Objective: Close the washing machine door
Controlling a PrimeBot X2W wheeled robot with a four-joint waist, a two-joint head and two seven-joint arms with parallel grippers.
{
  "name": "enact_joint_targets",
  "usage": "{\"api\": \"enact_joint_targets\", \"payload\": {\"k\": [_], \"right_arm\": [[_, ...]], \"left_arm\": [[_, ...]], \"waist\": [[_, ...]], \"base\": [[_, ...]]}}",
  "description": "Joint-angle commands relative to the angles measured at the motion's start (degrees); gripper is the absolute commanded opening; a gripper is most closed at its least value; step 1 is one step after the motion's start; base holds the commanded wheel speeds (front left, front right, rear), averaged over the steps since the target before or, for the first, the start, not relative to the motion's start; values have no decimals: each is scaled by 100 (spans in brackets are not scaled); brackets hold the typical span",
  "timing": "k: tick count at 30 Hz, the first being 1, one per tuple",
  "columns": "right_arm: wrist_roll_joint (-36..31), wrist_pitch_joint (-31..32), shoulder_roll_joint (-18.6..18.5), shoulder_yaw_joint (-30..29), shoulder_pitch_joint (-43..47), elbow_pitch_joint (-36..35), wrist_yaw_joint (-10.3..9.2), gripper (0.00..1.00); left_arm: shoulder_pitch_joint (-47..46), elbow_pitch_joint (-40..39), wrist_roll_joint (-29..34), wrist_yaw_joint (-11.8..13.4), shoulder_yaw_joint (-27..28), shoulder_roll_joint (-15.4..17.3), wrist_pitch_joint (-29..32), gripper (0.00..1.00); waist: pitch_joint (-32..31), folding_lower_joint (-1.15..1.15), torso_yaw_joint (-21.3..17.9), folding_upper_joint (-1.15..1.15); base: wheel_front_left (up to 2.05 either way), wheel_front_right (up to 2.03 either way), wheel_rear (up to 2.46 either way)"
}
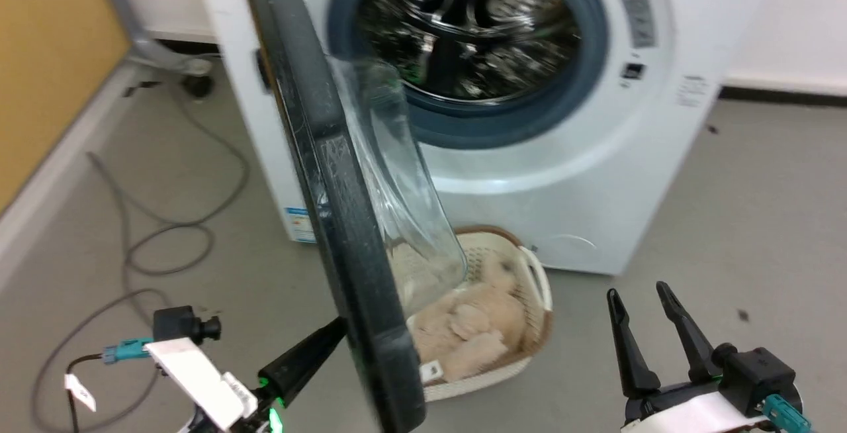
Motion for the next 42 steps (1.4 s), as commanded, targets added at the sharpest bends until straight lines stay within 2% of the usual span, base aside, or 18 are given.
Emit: {"api": "enact_joint_targets", "payload": {"k": [1, 8, 16, 24, 34, 42], "right_arm": [[-50, -25, 15, -1, -47, -41, 3, 100], [-85, -25, 16, 23, -126, -131, 3, 100], [-24, -25, 16, 35, -205, -259, 3, 100], [140, -25, 17, 137, -334, -365, 3, 100], [300, -25, 17, 203, -348, -393, 3, 100], [318, -25, 17, 166, -340, -375, 3, 100]], "left_arm": [[50, -23, -67, -23, -74, -16, -92, 0], [-101, 97, -272, -215, -463, -16, -776, 0], [-689, 443, -347, -405, -787, -17, -1556, 0], [-1631, 1107, -557, -317, -967, -17, -2618, 0], [-2925, 2186, -789, -307, -1133, -17, -3792, 0], [-3190, 2793, -750, -517, -1343, -5, -4030, 0]], "waist": [[190, 0, -345, 0], [537, 0, -1108, 0], [949, 0, -1856, 0], [1297, 0, -2413, 0], [1443, 0, -2752, 0], [1295, 0, -2627, 0]], "base": [[0, 0, 0], [0, 0, 0], [0, 0, 0], [0, 0, 0], [0, 0, 0], [0, 0, 0]]}}
